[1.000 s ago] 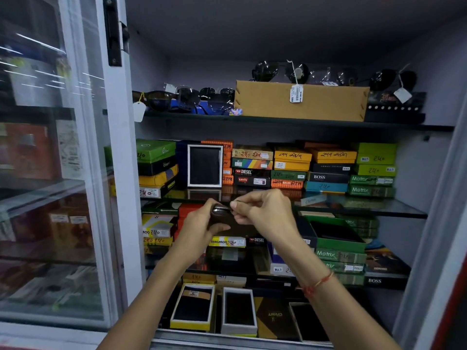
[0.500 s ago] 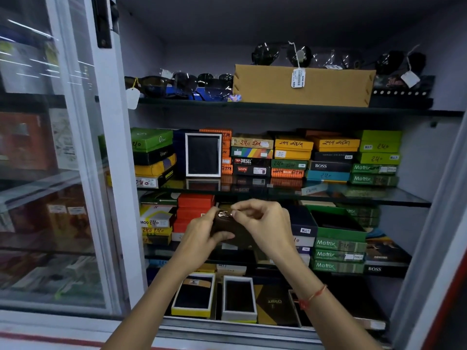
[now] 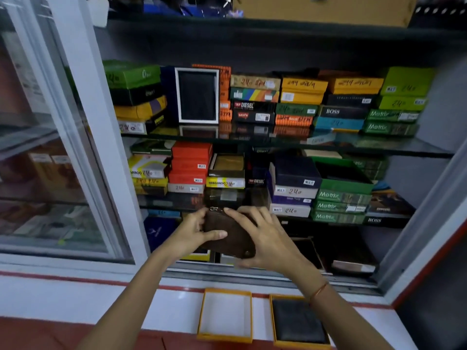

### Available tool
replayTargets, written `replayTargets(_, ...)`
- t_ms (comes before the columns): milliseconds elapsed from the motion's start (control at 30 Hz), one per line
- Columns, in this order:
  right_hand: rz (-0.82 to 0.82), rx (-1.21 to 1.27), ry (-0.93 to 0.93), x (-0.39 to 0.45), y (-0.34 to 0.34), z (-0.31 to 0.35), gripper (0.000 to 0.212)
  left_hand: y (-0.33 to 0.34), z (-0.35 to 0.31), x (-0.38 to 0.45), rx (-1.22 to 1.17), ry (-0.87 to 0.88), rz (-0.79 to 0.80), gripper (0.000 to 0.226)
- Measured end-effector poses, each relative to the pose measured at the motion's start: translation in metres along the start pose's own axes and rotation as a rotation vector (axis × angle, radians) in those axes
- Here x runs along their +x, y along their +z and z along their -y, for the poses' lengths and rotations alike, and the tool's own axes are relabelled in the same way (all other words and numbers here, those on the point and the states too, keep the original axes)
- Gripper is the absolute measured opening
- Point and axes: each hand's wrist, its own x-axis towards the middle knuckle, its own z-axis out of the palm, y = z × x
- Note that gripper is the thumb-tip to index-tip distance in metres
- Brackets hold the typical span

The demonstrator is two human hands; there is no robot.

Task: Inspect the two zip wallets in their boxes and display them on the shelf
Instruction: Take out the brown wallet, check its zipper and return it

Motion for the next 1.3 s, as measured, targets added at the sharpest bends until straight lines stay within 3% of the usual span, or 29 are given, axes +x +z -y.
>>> replayTargets(100, -0.032, -0.063, 0.027, -0.008, 0.026, 0.005, 0.101, 0.008, 0.025, 0.0, -0.037, -0.082, 0.023, 0.059)
replayTargets(233, 0.092, -0.021, 0.062, -0.018, 0.063, 0.008, 0.105, 0.017, 0.058, -0.006, -0.022, -0.165, 0.063, 0.067)
replayTargets(500, 0.519, 0.187, 0.124, -0.045, 0.124, 0.006, 0.107, 0.027, 0.123, -0.027, 0.456, -0.271, 0.306, 0.103)
replayTargets(600, 0.565, 0.235, 0.126, -0.044, 0.137, 0.008, 0.102, 0.036, 0.131, -0.027, 0.655, -0.278, 0.342, 0.106)
replayTargets(867, 0.665, 0.331, 0.188, -0.043, 0.156, 0.014, 0.092, 0.043, 0.147, -0.031, 0.766, -0.364, 0.321, 0.108)
replayTargets(1000, 0.668, 0.308, 0.24, -0.049, 0.16, 0.015, 0.094, 0.049, 0.149, -0.03, 0.709, -0.424, 0.282, 0.098)
replayTargets(1100, 0.617, 0.322, 0.405, -0.059, 0.157, 0.014, 0.081, 0.051, 0.15, -0.034, 0.704, -0.404, 0.23, 0.082)
replayTargets(1233, 0.467, 0.303, 0.758, -0.071, 0.156, 0.014, 0.047, 0.056, 0.152, -0.04, 0.663, -0.47, 0.002, 0.017)
replayTargets(1300, 0.479, 0.364, 0.875, -0.075, 0.16, 0.014, 0.043, 0.062, 0.152, -0.043, 0.689, -0.524, -0.05, 0.034)
